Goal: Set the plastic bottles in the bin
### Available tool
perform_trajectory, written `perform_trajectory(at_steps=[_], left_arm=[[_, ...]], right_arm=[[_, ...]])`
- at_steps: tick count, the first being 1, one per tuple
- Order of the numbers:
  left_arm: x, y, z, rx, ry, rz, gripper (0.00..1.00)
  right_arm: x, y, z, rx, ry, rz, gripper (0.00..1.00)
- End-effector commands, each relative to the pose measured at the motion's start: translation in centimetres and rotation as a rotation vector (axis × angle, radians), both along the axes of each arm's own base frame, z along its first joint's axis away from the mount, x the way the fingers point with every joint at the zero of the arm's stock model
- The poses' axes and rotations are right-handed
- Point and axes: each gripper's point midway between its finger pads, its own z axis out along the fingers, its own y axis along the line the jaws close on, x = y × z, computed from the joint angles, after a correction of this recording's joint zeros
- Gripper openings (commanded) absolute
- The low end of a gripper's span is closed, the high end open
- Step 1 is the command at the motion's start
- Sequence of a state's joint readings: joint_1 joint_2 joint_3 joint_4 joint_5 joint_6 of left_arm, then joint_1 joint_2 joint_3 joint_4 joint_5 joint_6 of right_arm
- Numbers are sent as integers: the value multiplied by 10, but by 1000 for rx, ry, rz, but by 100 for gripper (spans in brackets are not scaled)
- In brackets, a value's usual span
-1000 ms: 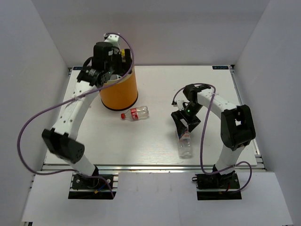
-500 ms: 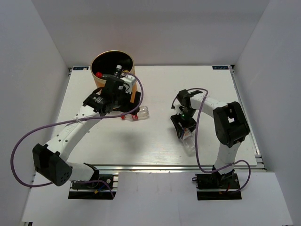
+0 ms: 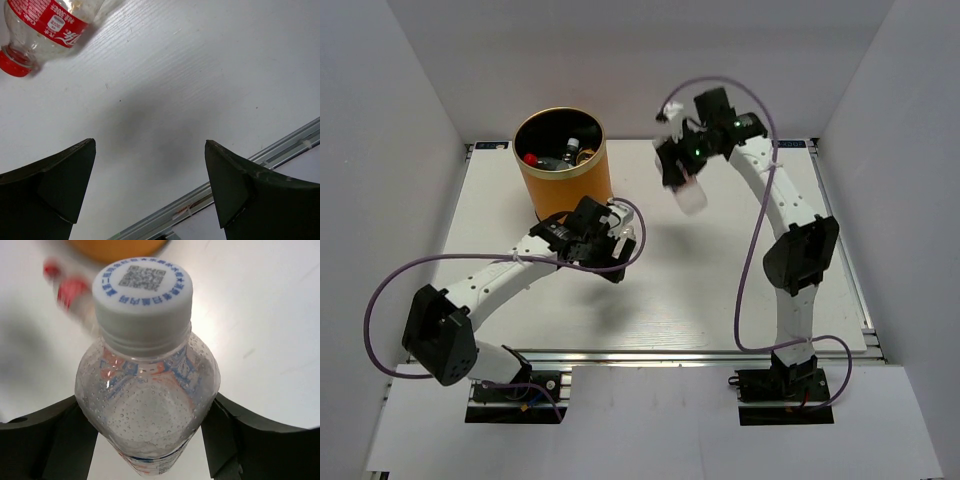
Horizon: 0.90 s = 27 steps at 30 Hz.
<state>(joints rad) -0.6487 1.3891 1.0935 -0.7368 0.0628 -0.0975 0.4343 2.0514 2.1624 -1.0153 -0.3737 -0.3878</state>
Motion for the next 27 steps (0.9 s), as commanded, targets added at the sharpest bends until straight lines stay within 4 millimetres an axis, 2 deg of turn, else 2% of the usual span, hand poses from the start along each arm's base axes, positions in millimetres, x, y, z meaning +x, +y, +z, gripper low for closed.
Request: perform_trajectory(at_steps=[1, 2, 3, 5, 6, 7, 8, 10, 11, 12, 13, 14, 15, 16, 17, 18, 20, 24, 25, 26, 27], left_arm=[[0, -1, 8, 6, -33, 14, 100], [-1, 1, 6, 17, -27, 29, 100], [-4, 6, 6, 28, -27, 35, 100], [-10, 5, 7, 16, -24, 42, 100], [-14, 8, 6, 20, -18, 42, 100], [-19, 8, 1, 25, -2, 43, 100], [-19, 8, 1, 19, 3, 56, 100], [-28, 8, -5, 22, 29, 52, 100], [-28, 8, -5, 17, 34, 62, 100], [-31, 5, -5, 14, 37, 58, 100], [-33, 10, -6, 28, 36, 65, 100], [-35, 9, -6, 26, 38, 78, 100], [-35, 11, -4, 27, 32, 91, 100], [-35, 15, -7, 44, 29, 100, 100], [-37, 16, -6, 51, 25, 108, 100], [-36, 18, -6, 54, 22, 124, 100], [-36, 21, -6, 80, 8, 130, 100], [-29, 16, 7, 67, -31, 133, 100], [-27, 15, 7, 74, -33, 122, 100], [-27, 10, 7, 76, -32, 111, 100], [-23, 7, 8, 74, -41, 103, 100]], right_arm=[[45, 17, 84, 123, -301, -12, 0], [70, 28, 122, 212, -467, -30, 0], [73, 35, 123, 251, -475, -41, 0], [77, 46, 191, 439, -693, -35, 0], [77, 51, 179, 479, -662, -45, 0], [70, 50, 214, 582, -737, -31, 0], [62, 66, 233, 683, -785, 5, 0], [63, 87, 238, 776, -787, 70, 0], [58, 101, 266, 876, -781, 87, 0], [59, 108, 271, 903, -777, 101, 0], [69, 118, 260, 922, -758, 115, 0], [70, 126, 274, 999, -761, 131, 0], [61, 134, 288, 1046, -779, 158, 0], [59, 136, 295, 1094, -795, 157, 0], [65, 142, 288, 1116, -801, 141, 0], [61, 149, 289, 1124, -809, 144, 0], [56, 166, 278, 1137, -779, 170, 1], [52, 196, 244, 1138, -680, 185, 8], [51, 200, 240, 1138, -673, 188, 13], [52, 206, 232, 1135, -658, 177, 36], [55, 208, 228, 1130, -651, 171, 52]])
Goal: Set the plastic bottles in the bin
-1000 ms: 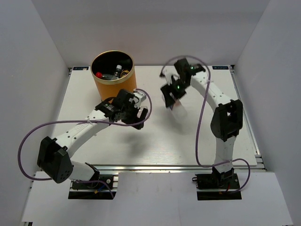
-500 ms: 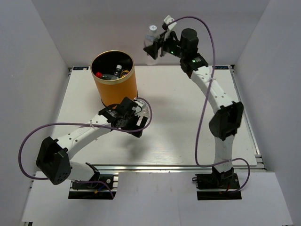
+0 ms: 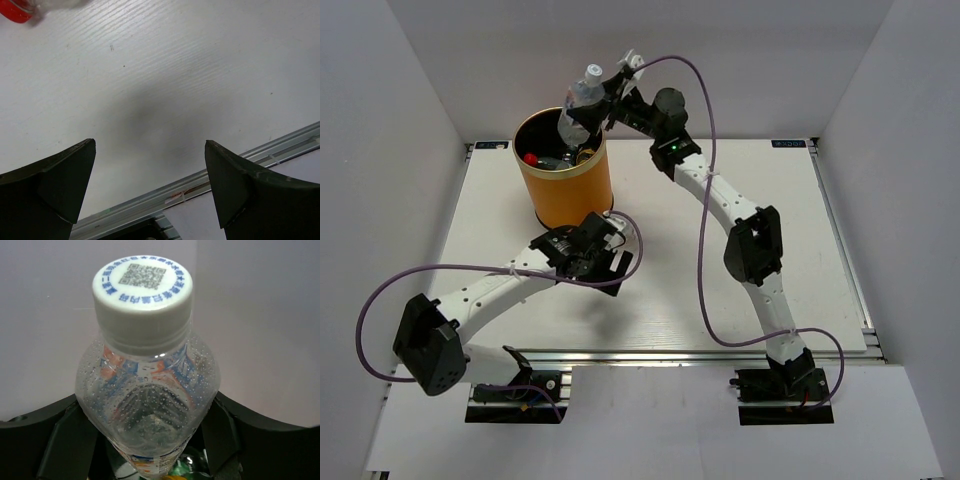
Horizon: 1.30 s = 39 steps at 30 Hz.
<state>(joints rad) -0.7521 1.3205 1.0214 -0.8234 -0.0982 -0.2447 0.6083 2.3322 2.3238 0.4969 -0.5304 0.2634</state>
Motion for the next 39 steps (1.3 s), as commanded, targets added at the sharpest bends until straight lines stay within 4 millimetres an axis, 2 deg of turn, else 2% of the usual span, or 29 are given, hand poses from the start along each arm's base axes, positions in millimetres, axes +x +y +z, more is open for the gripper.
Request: perform_trajectory(at_steps=[1, 2, 3, 5, 8, 9, 10, 12, 13, 14, 15, 16, 17, 19, 20, 21, 22, 23, 24, 25, 26, 27, 28, 30, 31, 32, 35, 38, 39], left_arm=[[15, -12, 23, -24, -74, -14, 100], [15, -17, 19, -19, -68, -25, 100], [20, -21, 25, -29, -96, -45, 100], [27, -30, 25, -30, -120, -80, 100], [39, -42, 21, 5, -150, -164, 100], [48, -47, 25, 5, -183, -179, 100], [56, -49, 22, 38, -201, -219, 100], [71, -55, 23, 65, -252, -248, 100], [77, -53, 20, 100, -259, -285, 100], [85, -53, 11, 140, -263, -294, 100], [94, -53, 10, 147, -276, -298, 100], [99, -56, 10, 164, -292, -331, 100], [105, -55, 7, 177, -298, -342, 100], [117, -61, 2, 198, -329, -373, 100], [121, -65, 4, 197, -343, -381, 100], [127, -70, 0, 201, -349, -391, 100], [131, -64, -6, 224, -339, -375, 100], [140, -66, -3, 241, -365, -370, 100], [142, -63, -10, 273, -358, -375, 100], [153, -58, -12, 301, -372, -342, 100], [156, -61, -9, 296, -389, -345, 100], [160, -61, -6, 303, -411, -350, 100], [166, -66, -4, 289, -444, -348, 100], [171, -69, 1, 294, -478, -370, 100], [178, -64, 3, 314, -480, -358, 100], [181, -58, -13, 352, -440, -353, 100], [181, -45, -33, 358, -406, -332, 100], [175, -36, -51, 372, -367, -337, 100], [167, -32, -65, 376, -332, -343, 100]], right_arm=[[-12, 5, 27, 80, -61, 20, 64], [-12, 7, 22, 63, -50, 24, 85], [-11, 8, 19, 54, -55, 22, 90], [-9, 6, 16, 40, -55, 28, 90], [-3, -12, 32, 35, -68, -21, 90], [2, -20, 40, 43, -72, -56, 90], [7, -44, 62, 45, -117, -109, 90], [19, -64, 59, 17, -93, -161, 88], [21, -93, 83, 32, -115, -213, 84], [39, -114, 68, -16, -51, -257, 78], [45, -128, 66, -29, -27, -282, 65], [53, -157, 58, -65, 44, -319, 14], [61, -170, 41, -85, 110, -341, 0], [66, -231, 47, -95, 147, -433, 0], [65, -243, 10, -139, 225, -448, 0], [71, -277, 2, -146, 246, -503, 0], [57, -283, 4, -165, 244, -478, 8], [48, -290, -34, -228, 295, -473, 11], [44, -304, -47, -253, 316, -465, 14], [32, -305, -80, -311, 366, -437, 17], [14, -309, -68, -325, 316, -435, 17], [1, -315, -120, -372, 406, -411, 19], [-13, -315, -118, -373, 404, -402, 19], [-39, -320, -160, -424, 458, -378, 21], [-52, -318, -155, -424, 448, -367, 24], [-59, -318, -161, -425, 469, -355, 27], [-88, -316, -183, -438, 511, -313, 48], [-99, -316, -182, -440, 495, -307, 71], [-101, -315, -183, -442, 494, -306, 71]])
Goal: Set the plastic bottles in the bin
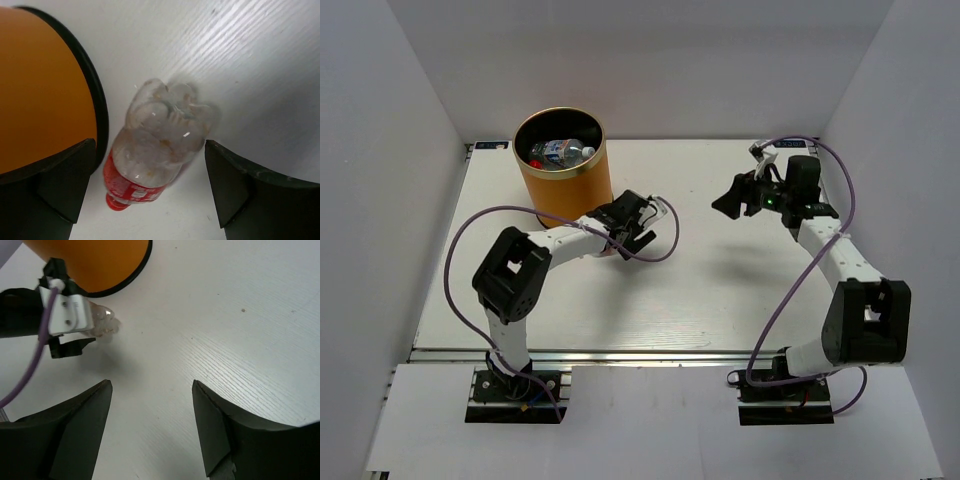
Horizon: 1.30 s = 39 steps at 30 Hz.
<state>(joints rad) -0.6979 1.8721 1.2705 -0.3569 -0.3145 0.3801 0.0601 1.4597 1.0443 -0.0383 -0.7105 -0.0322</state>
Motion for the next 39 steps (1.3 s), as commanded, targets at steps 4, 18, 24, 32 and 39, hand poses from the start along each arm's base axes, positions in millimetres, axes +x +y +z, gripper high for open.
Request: perform_trajectory(at_steps=[4, 18, 24, 32, 39], left_arm=[[-15, 20, -30, 47, 57, 12, 100], [-2, -47, 152, -397, -159, -69, 44], [9, -36, 335, -718, -507, -21, 44], [62, 69, 414, -752, -909, 496, 45], [145, 129, 353, -555, -862, 738, 49]], right_arm=[[-16, 2, 24, 8, -76, 42, 73], [-43, 6, 12, 16, -71, 100, 18], [-56, 6, -3, -7, -67, 115, 29], [-71, 1, -29, -112, -87, 152, 74], [-91, 2, -35, -119, -121, 177, 74]])
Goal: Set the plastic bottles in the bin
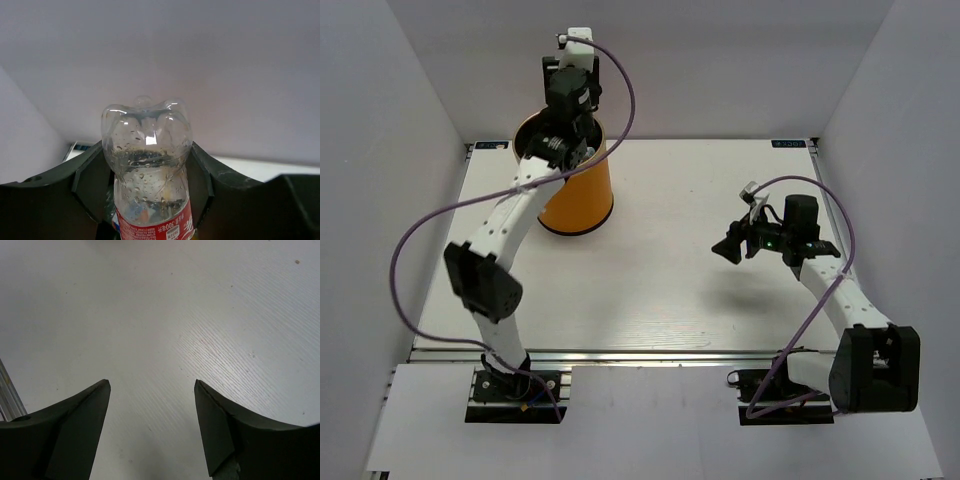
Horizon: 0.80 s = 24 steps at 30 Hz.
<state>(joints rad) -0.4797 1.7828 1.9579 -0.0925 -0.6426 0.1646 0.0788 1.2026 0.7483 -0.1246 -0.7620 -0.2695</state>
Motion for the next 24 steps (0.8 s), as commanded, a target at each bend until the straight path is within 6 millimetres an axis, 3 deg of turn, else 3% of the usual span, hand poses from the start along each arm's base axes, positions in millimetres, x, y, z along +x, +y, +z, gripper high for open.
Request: perform_trajectory(at_steps=[1, 2, 3, 4, 5, 7, 9, 12, 14, 16, 17, 18, 19, 22, 23, 24], left_arm=[[26, 43, -42, 27, 129, 159, 49], [37, 47, -64, 42, 178, 175, 49], [40, 53, -69, 48, 193, 187, 55], [42, 64, -69, 33, 190, 207, 62], [45, 63, -74, 37, 198, 208, 80], [47, 67, -77, 40, 209, 197, 93], [43, 64, -68, 38, 204, 168, 100], [30, 60, -61, 34, 196, 109, 100], [9, 44, -37, 14, 165, 27, 100], [-5, 32, -43, 2, 193, -75, 100], [-28, 20, -20, -37, 150, -172, 100], [-37, 15, -38, -29, 179, -217, 100], [-47, 10, -28, -57, 134, -266, 100], [-100, -34, -17, -51, 77, -604, 100], [-122, -64, -26, -37, 99, -810, 100], [-136, -74, -26, -41, 112, -897, 100]], right_arm=[[-6, 2, 9, -8, -69, 26, 75], [-7, 2, 8, -7, -67, 28, 75], [-8, 1, 9, -7, -71, 23, 77], [-10, 2, 9, -6, -76, 26, 78], [-12, 1, 9, -6, -75, 25, 90], [-15, 2, 8, -9, -81, 39, 90], [-16, 2, 7, -11, -79, 44, 90], [-13, 2, 9, -11, -74, 35, 90], [-8, 2, 12, -10, -65, 30, 90], [-3, 2, 12, -16, -41, 13, 90], [-3, 4, 14, -17, -41, 20, 90], [-3, 4, 13, -19, -32, 17, 90], [0, 4, 12, -23, -16, 3, 90], [9, -1, 14, -46, 41, -78, 90], [13, -4, 10, -55, 78, -122, 90], [20, -5, 20, -56, 67, -139, 90]])
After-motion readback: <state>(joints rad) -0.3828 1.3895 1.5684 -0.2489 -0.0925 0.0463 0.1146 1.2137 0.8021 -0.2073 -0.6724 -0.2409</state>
